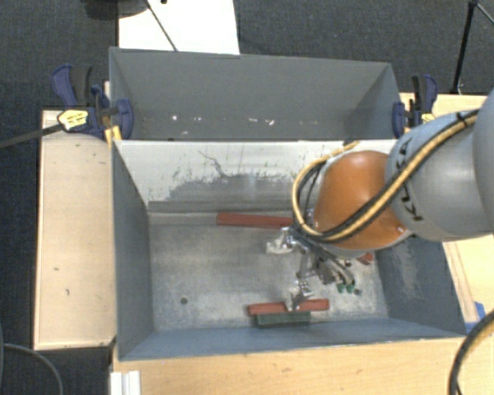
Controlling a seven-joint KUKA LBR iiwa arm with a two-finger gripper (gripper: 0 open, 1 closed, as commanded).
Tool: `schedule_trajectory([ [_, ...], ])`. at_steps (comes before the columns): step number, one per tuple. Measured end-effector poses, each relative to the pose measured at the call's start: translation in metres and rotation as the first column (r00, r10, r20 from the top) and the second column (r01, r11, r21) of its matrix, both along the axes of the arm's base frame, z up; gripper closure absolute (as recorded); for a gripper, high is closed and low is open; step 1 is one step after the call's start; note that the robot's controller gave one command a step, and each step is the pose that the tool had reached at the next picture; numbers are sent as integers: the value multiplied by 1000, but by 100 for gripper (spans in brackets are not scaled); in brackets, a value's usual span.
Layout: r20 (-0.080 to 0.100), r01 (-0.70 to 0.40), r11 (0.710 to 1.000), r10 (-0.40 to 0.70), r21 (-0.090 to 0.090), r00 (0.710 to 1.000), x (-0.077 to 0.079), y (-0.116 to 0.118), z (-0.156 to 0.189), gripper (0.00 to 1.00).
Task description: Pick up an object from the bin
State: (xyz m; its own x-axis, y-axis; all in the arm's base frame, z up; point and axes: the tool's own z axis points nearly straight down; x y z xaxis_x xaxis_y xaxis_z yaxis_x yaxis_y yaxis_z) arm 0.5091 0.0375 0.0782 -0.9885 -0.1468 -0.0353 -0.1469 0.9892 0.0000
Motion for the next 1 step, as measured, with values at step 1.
schedule_trajectory([
  [1,-23,-52,999,52,-3,998,-20,-8,33,0],
])
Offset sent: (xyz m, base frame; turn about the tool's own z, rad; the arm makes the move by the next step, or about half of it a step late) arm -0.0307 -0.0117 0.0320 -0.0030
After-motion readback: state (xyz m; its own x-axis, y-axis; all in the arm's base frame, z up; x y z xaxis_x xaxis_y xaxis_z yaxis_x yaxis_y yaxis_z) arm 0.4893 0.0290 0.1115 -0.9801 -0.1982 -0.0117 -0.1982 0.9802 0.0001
